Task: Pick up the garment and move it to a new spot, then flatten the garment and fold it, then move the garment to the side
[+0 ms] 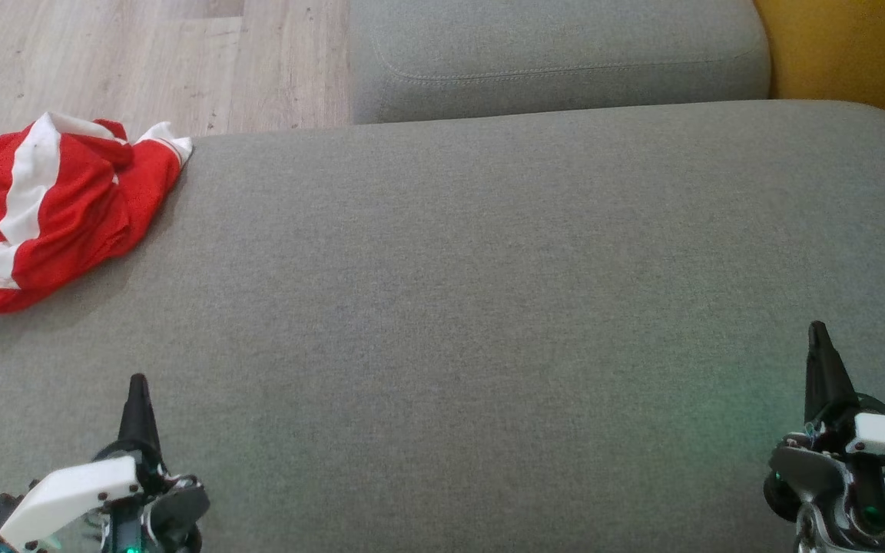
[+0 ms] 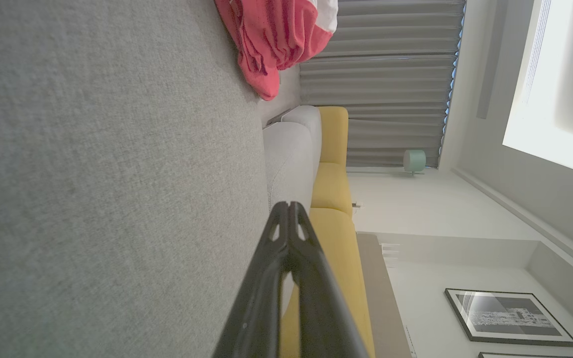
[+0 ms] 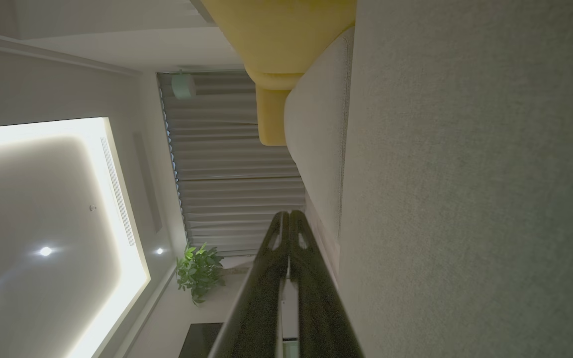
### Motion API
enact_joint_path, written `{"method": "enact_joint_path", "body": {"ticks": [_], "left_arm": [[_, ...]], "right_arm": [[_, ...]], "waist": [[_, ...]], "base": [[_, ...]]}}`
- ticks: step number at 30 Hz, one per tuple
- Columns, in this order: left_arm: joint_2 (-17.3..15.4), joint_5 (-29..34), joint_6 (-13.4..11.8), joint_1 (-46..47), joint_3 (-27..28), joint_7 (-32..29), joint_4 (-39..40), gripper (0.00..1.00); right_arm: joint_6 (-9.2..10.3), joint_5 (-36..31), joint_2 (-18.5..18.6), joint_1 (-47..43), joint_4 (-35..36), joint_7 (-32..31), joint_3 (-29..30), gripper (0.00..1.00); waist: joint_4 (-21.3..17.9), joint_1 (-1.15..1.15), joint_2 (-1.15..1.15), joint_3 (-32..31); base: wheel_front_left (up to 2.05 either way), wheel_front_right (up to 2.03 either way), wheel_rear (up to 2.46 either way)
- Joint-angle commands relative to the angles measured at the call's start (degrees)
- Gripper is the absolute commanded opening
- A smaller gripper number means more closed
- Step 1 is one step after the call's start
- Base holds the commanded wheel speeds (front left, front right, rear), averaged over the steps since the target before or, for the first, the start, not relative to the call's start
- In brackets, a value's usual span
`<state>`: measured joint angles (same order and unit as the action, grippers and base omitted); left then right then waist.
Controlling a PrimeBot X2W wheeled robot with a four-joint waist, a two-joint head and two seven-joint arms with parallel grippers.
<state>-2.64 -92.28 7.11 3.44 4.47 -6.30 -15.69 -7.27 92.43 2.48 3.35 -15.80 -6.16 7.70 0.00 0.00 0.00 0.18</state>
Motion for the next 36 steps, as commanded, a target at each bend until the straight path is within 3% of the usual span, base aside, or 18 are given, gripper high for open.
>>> {"method": "enact_joint_path", "body": {"ticks": [1, 36], "left_arm": [[-0.23, 0.09, 0.37, 2.75, 2.02, -0.16, 1.67, 0.0], [-0.23, 0.09, 0.37, 2.75, 2.02, -0.16, 1.67, 0.0]], "right_arm": [[-0.22, -0.24, 0.4, 2.83, 1.78, -0.31, -1.21, 0.0], [-0.22, -0.24, 0.4, 2.83, 1.78, -0.31, -1.21, 0.0]], "waist": [[0.0, 0.0, 0.0, 0.0], [0.0, 0.0, 0.0, 0.0]], "base": [[0.0, 0.0, 0.0], [0.0, 0.0, 0.0]]}}
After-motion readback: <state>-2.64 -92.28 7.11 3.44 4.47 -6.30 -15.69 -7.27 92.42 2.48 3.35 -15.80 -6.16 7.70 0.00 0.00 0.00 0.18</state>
